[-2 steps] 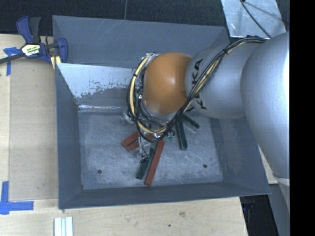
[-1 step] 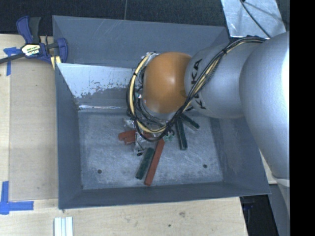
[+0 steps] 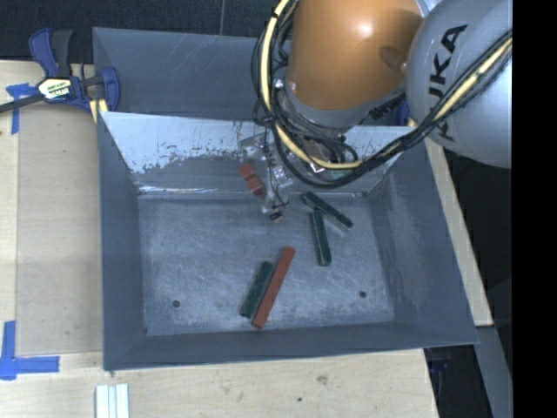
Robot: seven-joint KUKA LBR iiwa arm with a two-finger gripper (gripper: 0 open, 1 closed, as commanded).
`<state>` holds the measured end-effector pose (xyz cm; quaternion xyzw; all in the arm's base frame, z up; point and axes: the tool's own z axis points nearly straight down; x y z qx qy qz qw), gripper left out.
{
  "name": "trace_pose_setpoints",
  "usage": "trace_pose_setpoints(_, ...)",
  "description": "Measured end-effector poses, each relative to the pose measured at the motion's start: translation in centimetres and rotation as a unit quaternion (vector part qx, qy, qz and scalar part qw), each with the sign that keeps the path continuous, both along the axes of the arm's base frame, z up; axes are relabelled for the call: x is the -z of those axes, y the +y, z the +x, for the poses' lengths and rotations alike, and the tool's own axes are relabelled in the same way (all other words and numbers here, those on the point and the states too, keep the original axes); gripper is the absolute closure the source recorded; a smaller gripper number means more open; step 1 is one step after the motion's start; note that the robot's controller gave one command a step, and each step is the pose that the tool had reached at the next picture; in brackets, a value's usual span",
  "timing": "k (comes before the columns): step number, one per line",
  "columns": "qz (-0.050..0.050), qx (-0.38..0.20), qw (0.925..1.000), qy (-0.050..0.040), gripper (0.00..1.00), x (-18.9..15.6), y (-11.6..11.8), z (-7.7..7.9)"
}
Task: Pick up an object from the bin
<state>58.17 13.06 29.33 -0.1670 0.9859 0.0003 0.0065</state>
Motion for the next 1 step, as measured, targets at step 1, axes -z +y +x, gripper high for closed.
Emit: trace_pose_setpoints(1,-0.002,-0.129,0.9917,0.0036,1.00,-12.49,-0.44,-4.32)
